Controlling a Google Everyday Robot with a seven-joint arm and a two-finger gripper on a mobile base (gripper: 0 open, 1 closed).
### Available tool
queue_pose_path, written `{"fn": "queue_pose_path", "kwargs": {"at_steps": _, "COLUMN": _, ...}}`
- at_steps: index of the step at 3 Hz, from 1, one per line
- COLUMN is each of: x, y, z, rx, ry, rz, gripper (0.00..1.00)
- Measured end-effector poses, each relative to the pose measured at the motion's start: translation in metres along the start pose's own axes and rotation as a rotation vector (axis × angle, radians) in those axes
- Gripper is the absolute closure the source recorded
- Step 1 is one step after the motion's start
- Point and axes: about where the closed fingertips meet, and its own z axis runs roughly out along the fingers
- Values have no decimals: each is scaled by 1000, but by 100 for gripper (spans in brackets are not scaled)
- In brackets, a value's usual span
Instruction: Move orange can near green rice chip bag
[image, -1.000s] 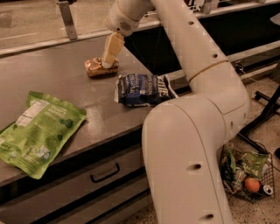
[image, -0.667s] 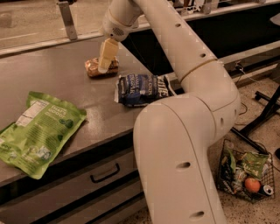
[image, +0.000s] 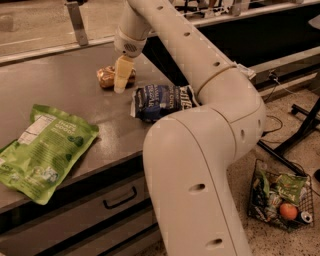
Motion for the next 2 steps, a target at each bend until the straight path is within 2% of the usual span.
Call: {"fn": "queue_pose_path", "kwargs": {"at_steps": 2, "x": 19, "y": 0, "z": 20, "rx": -9, "ry": 49, "rz": 13, "gripper": 41}}
